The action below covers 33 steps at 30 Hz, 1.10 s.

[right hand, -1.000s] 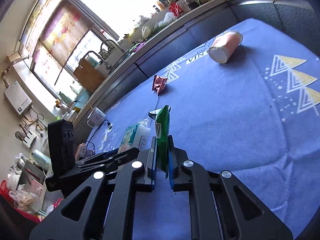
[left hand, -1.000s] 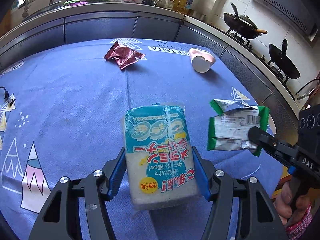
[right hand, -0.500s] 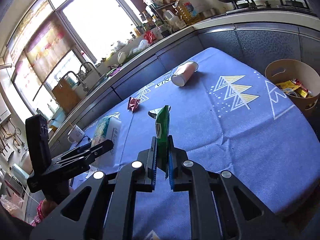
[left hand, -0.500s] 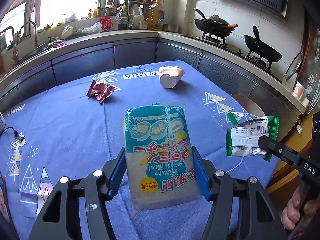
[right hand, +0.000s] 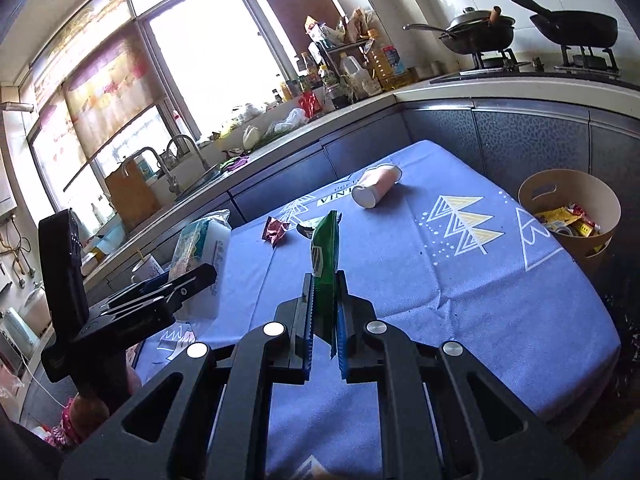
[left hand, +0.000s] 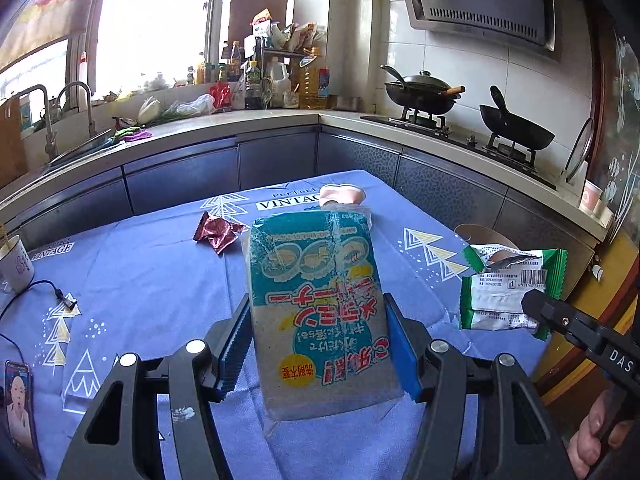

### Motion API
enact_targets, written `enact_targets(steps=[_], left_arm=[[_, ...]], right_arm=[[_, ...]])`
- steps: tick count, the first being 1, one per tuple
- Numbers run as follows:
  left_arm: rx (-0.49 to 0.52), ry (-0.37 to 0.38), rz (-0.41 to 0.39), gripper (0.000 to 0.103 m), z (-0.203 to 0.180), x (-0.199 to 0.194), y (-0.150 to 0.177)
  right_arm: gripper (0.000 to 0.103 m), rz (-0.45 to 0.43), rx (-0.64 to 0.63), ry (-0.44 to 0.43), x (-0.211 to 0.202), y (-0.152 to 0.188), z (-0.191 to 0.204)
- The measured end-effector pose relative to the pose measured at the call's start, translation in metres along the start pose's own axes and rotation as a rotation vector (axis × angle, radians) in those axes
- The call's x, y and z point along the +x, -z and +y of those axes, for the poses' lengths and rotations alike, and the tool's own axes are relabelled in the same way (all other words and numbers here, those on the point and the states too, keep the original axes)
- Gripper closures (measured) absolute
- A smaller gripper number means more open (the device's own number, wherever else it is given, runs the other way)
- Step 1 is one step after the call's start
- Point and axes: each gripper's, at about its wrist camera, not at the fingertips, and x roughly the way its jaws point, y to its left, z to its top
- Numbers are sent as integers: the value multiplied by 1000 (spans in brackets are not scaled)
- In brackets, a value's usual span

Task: Collect trash
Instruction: 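Carry the tissue pack and snack bag toward the beige bin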

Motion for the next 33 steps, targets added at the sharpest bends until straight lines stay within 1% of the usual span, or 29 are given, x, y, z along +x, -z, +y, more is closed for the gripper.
enact_targets(steps=[4, 13, 22, 28, 33], left_arm=[[-5, -12, -16, 41, 2, -4, 0], [-16, -26, -29, 40, 1, -6, 1], [-16, -61, -43, 40, 1, -6, 2], [-12, -74, -48, 40, -4, -3, 2], [-3, -82, -72, 40, -8, -5, 0]], right_arm=[[94, 1, -9, 1, -2, -1, 4], [94, 72, 2, -22, 12, 9, 3], [94, 83, 24, -19, 17, 11, -3], [94, 50, 48, -3, 13, 7, -12], [94, 66, 62, -11, 19, 7, -18]])
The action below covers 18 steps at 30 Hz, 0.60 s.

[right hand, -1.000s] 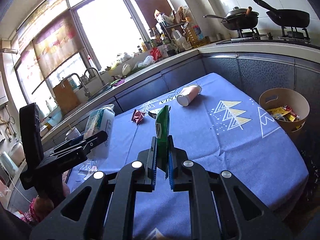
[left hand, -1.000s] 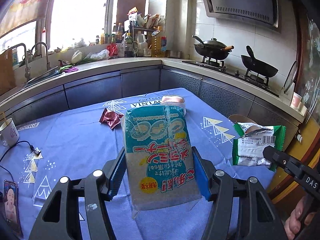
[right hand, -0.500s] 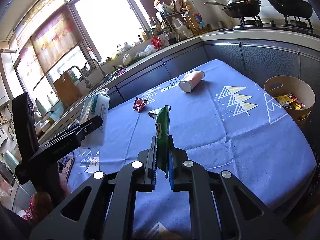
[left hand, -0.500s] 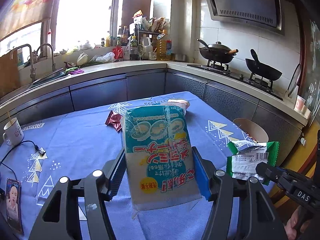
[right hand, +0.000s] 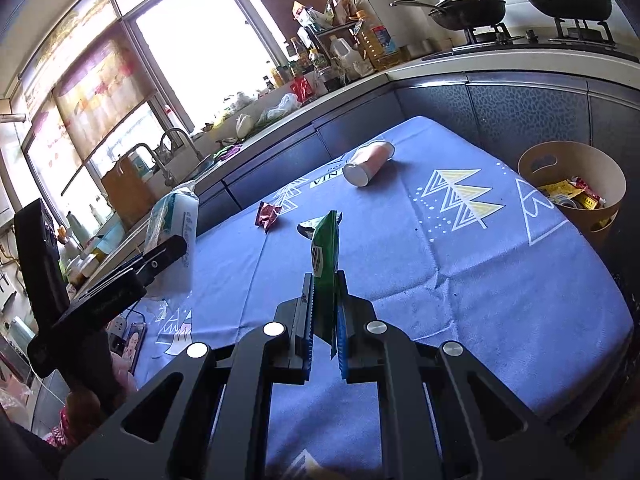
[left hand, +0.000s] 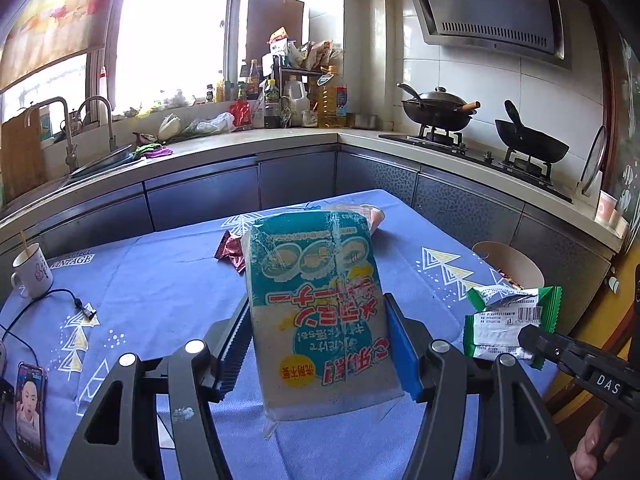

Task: Collect trash
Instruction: 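Carry the tissue pack and snack bag toward the beige bin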

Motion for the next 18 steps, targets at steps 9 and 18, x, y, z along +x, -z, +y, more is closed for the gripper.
enact_targets(steps=[9, 18], left_arm=[[17, 0, -5, 40, -6, 7, -4], [25, 8, -3, 39, -7, 14, -5]], right_arm=[[94, -6, 25, -2, 3, -2, -12], [94, -4, 45, -2, 7, -3, -23]])
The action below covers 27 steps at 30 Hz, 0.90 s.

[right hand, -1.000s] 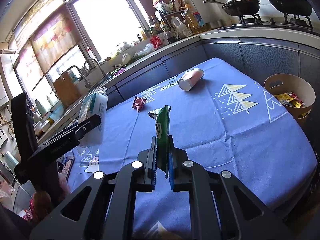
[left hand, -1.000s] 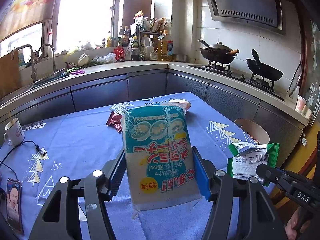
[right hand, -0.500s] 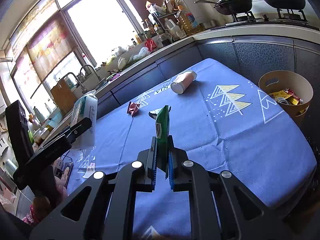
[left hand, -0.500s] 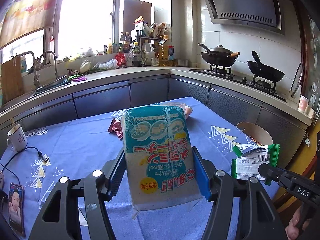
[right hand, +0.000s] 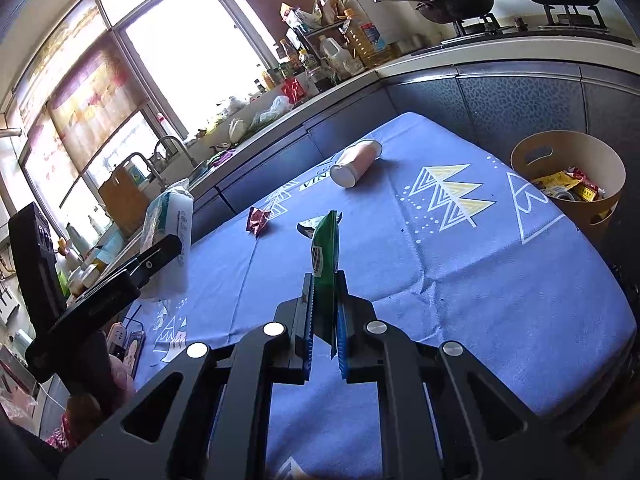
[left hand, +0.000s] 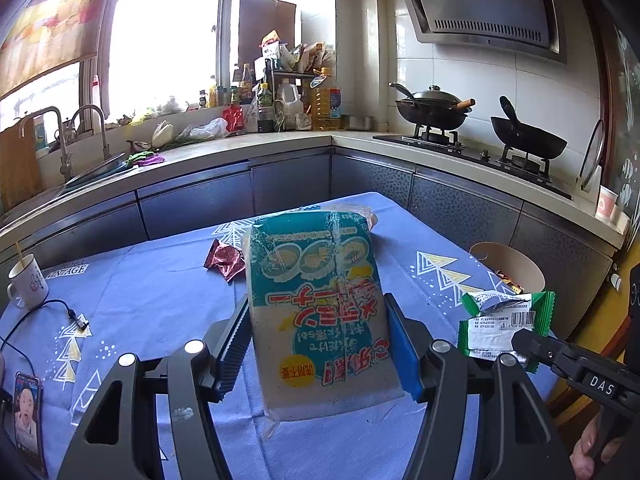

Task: Collect trash
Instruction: 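Carry the tissue pack and snack bag toward the beige bin, then lower both held items over the beige bin and open both grippers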

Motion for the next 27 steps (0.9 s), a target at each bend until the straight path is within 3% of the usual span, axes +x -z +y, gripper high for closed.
enact_targets(steps=[12, 27], left_arm=[[87, 72, -4, 39, -32, 25, -23], [269, 272, 12, 39, -168, 101, -70]], right_arm=[[94, -80, 32, 60, -14, -20, -25], [94, -265, 86, 268, -51, -87, -131]])
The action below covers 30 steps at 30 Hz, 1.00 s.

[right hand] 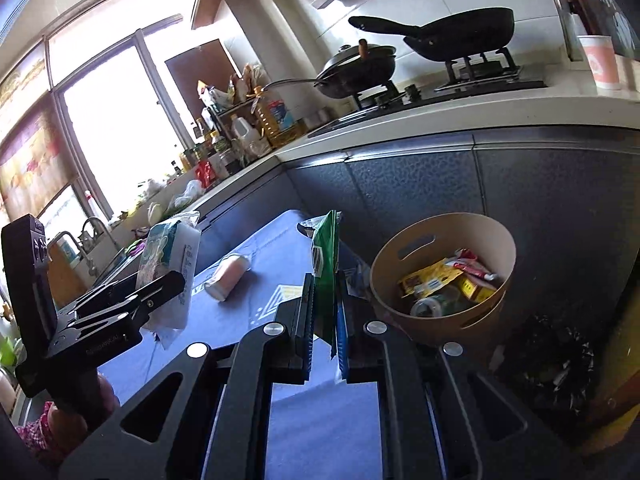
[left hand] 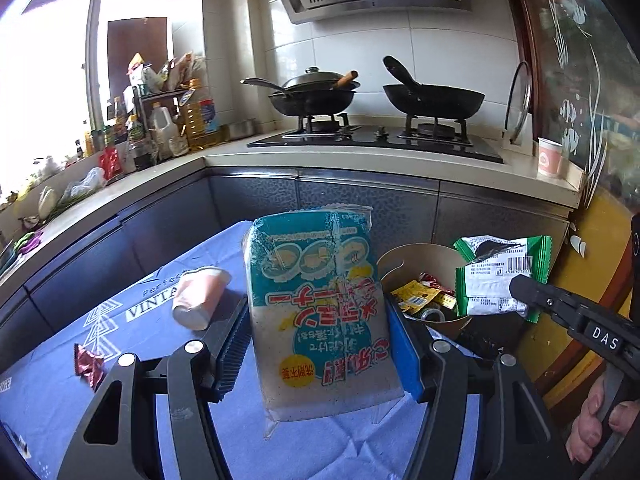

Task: Collect trash
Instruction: 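Lower both held items over the beige bin and open both grippers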

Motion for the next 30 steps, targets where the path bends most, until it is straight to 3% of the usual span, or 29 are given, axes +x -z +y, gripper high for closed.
enact_targets(steps=[7, 16, 17, 19, 20, 24, 30], left_arm=[[28, 90, 66, 39, -37, 62, -26], [40, 260, 166, 37, -86, 144, -56], [39, 276, 187, 32, -91, 155, -56], [39, 307, 231, 19, -100, 178, -55], [41, 298, 242, 15, -102, 187, -54], [19, 243, 299, 23, -100, 208, -52], [-24, 224, 224, 23, -80, 169, -54]], right_arm=[[94, -14, 3, 83, 26, -27, -50], [91, 45, 10, 146, 70, -37, -100], [85, 60, 6, 149, 78, -36, -103], [56, 89, -10, 148, 94, -34, -109], [47, 98, -20, 160, 102, -32, -111], [48, 91, -5, 172, 107, -31, -112], [48, 38, 64, 134, 75, -23, -100]])
